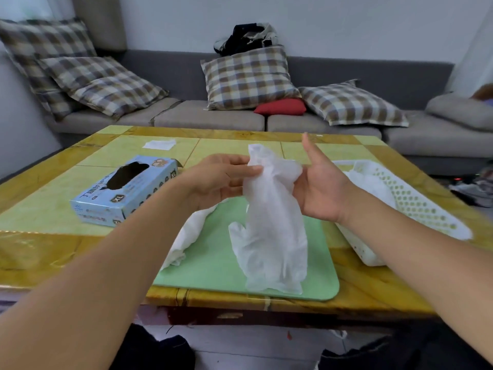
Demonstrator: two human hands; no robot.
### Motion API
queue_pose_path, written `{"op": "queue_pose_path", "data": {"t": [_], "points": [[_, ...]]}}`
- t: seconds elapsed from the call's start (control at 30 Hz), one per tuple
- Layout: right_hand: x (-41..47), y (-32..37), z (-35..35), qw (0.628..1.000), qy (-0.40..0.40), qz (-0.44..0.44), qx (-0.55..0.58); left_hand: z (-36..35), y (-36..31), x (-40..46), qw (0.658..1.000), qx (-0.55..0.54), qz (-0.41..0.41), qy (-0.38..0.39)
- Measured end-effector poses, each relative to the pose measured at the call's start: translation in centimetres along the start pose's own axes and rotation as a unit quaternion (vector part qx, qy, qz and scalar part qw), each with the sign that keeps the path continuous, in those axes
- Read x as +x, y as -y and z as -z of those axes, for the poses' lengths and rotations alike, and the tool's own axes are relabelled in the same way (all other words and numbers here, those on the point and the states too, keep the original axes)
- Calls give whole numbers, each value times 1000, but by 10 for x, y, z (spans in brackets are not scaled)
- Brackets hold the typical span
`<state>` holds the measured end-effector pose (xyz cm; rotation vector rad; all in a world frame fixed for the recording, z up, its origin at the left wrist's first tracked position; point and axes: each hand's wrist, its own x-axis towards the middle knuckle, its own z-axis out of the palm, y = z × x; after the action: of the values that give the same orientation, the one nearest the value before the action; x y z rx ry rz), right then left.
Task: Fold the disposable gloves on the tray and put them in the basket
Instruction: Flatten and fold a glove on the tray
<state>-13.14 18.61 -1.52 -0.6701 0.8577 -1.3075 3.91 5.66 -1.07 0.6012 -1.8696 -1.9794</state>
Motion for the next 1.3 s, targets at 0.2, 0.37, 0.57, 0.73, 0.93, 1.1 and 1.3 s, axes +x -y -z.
{"op": "queue_pose_path", "data": {"t": [0.2,0.37,0.57,0.73,0.93,1.1,1.3], "points": [[-17,-1,7,983,-107,89,-115,-10,-9,3,999,36,-27,2],[-22,7,5,971,-156,115,-140,-16,-13,-2,996,50,-67,-27],[-25,10,-4,975,-136,90,-151,-11,-17,-12,997,60,-38,24],[-31,9,-8,986,-70,39,-150,-10,-19,-21,994,35,-35,98],[-12,-4,14,977,-129,-42,-162,-14,-4,-4,991,117,62,30],[7,-3,23,937,-249,65,-235,-13,10,17,982,161,46,-89],[-11,32,4,834,-205,388,-335,-18,-34,9,923,196,-274,-188]]}}
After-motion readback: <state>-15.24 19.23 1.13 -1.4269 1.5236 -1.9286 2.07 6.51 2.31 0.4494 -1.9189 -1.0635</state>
